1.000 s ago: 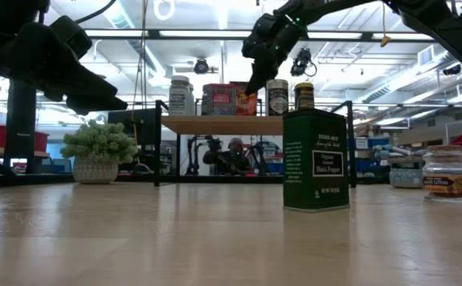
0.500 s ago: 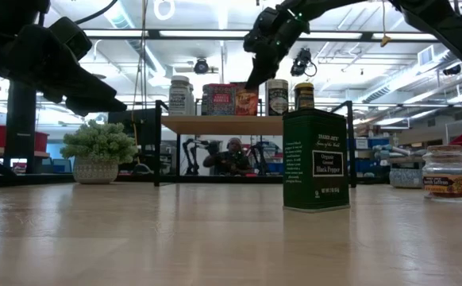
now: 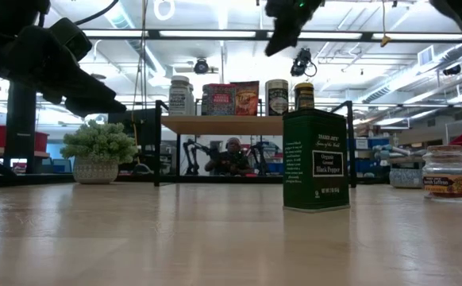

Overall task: Shelf spices
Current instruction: Put the brown seasoning bottle on the shelf

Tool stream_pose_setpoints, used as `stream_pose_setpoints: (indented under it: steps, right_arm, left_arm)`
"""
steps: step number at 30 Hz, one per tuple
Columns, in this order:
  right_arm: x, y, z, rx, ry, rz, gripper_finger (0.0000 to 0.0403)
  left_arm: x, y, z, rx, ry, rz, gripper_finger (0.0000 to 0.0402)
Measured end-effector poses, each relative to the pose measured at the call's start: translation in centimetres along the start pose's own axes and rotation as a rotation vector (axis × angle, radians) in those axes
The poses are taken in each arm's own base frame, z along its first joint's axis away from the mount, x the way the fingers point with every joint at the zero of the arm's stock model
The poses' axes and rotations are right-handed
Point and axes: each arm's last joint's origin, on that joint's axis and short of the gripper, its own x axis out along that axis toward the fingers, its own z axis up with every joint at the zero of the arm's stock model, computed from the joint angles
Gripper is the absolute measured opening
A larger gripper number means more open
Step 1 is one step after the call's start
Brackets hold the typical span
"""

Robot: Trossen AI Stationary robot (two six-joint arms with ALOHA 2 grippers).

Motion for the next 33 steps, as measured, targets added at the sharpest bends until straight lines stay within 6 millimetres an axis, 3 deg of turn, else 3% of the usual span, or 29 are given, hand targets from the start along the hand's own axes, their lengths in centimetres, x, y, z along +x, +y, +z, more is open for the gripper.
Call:
stream_pose_setpoints:
  steps: [5,9,15,19,24,29,33]
  right_arm:
    - [-1.5,1.5,-1.6,0.079,0.129,0.054,0.0067]
    - [-1.3,3.5,-2.6,0.079,0.211,0.067,0.0013]
    - [-0.5,8.0,-4.8,0.063,0.173,0.058,0.0003]
    - [0.2,11.5,-8.1,0.097,0.063,0.067,0.0003]
    - [0.6,16.1,-13.9,0.201,0.026,0.01,0.0002]
    - [-0.2,20.2,-19.2,0.337,0.049,0.041,0.0001]
    - [-1.8,22.9,-21.9,0.424,0.043,0.022,0.0001]
  left_arm:
    - [0.0,0.0,-0.1,0.002,0.004,0.009,0.0317]
    - [0.0,0.0,-0.1,0.003,0.006,0.01,0.0317]
    - [0.0,0.1,-0.2,0.007,0.015,0.014,0.0317]
    - [0.0,0.1,-0.2,0.007,0.015,0.014,0.0317]
    - [0.0,0.1,-0.2,0.007,0.015,0.014,0.0317]
    - [0.0,0.1,-0.2,0.031,0.015,0.014,0.0317]
    - [0.0,0.0,-0.1,0.051,0.004,0.014,0.0317]
